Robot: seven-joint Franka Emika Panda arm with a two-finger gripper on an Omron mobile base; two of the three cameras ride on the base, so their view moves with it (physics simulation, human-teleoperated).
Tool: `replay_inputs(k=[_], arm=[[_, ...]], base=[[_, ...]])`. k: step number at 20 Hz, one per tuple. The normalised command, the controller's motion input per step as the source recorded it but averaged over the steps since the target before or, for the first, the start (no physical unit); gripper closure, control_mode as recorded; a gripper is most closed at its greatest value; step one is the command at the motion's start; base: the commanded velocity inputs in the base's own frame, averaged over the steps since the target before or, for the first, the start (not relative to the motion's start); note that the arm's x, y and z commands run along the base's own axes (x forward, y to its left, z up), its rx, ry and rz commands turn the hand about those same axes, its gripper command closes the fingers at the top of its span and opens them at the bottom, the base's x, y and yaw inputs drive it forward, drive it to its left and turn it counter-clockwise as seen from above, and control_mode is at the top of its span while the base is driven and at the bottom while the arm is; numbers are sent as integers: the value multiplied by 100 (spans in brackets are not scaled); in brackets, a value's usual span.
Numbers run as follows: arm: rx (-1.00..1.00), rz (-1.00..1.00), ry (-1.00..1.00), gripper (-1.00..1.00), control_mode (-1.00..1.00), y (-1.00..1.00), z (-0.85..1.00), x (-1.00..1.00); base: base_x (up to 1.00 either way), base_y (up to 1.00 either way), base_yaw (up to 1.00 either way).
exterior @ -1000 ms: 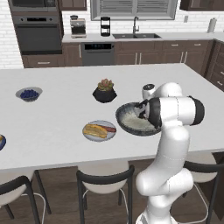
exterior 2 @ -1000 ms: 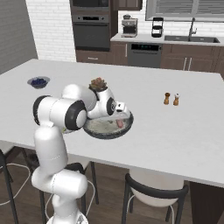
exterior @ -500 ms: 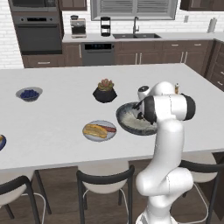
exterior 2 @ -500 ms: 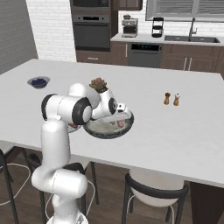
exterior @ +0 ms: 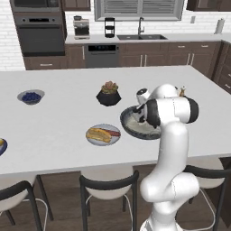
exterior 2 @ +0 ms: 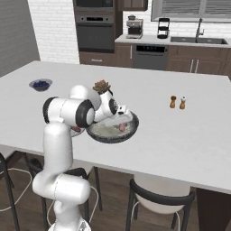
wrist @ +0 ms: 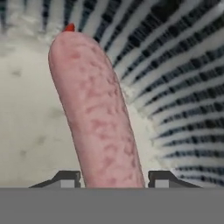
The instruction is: Place one bun and one sausage from the bowl on each plate.
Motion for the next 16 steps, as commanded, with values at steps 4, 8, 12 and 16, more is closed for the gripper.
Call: replay_inputs(k=[4, 8, 12, 16], arm=[[20, -16, 6, 100, -100, -3, 23, -63], [32, -15, -5, 100, -100, -7, 100, -100], [24, -14, -15, 100, -100, 0, 100, -100], [23, -10, -16, 100, -100, 0, 100, -100]], base=[[0, 0, 0], [0, 0, 0], [0, 0, 0], [0, 0, 0]])
